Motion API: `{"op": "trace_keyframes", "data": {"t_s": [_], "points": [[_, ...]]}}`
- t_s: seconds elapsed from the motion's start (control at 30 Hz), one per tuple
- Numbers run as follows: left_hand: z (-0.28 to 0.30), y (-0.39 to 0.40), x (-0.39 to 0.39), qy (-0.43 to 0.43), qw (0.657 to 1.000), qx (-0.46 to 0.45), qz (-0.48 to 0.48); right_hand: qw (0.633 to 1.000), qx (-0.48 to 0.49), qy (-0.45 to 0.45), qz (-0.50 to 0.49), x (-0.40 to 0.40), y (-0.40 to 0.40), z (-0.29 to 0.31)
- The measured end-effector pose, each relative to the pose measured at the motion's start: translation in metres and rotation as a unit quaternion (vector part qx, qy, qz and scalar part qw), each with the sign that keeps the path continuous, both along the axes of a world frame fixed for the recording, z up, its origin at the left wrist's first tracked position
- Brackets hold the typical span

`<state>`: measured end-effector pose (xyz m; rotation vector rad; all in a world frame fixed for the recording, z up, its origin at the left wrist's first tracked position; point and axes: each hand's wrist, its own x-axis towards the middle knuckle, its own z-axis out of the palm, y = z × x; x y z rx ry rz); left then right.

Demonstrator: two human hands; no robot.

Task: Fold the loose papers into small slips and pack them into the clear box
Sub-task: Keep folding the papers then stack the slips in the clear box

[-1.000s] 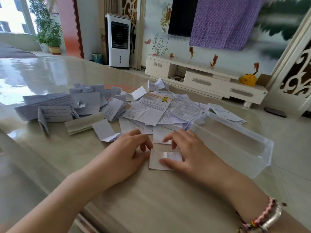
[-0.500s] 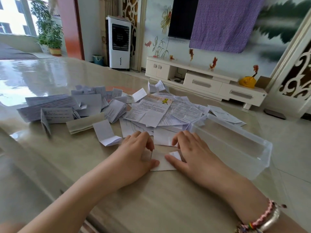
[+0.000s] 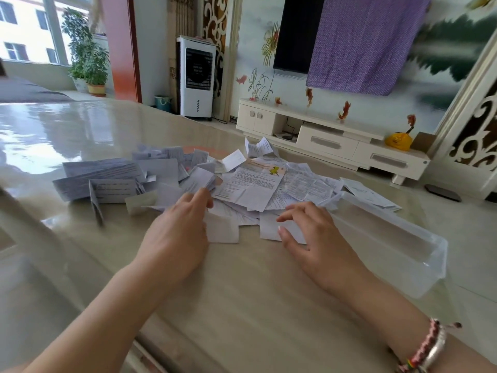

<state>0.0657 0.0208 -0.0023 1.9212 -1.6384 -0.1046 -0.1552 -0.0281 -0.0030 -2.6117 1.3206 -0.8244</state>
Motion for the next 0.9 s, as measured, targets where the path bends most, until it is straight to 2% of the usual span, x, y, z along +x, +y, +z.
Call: {"op": "trace_keyframes", "data": {"t_s": [0.13, 0.23, 0.43, 0.57, 0.67, 0.9], "points": [[-0.003, 0.001, 0.006, -0.095, 0.993, 0.063, 0.043, 0.998, 0.022, 0.056, 0.015, 0.016, -0.001, 0.002], [-0.002, 0.003, 0.002, -0.140, 0.987, 0.059, 0.053, 0.995, 0.053, 0.084, 0.028, 0.030, -0.005, 0.005], [-0.005, 0.006, -0.018, -0.101, 0.994, 0.006, -0.035, 0.986, 0.054, 0.157, 0.035, 0.048, -0.030, 0.006], [-0.012, 0.006, -0.019, -0.107, 0.992, 0.035, -0.054, 0.978, 0.076, 0.194, 0.016, 0.046, -0.035, 0.003], [-0.015, 0.003, -0.012, -0.098, 0.994, 0.015, -0.051, 0.979, 0.054, 0.195, 0.010, 0.038, -0.029, 0.004], [-0.020, -0.010, 0.004, -0.049, 0.998, -0.009, -0.024, 0.992, 0.016, 0.128, -0.019, 0.009, 0.000, 0.006]]}}
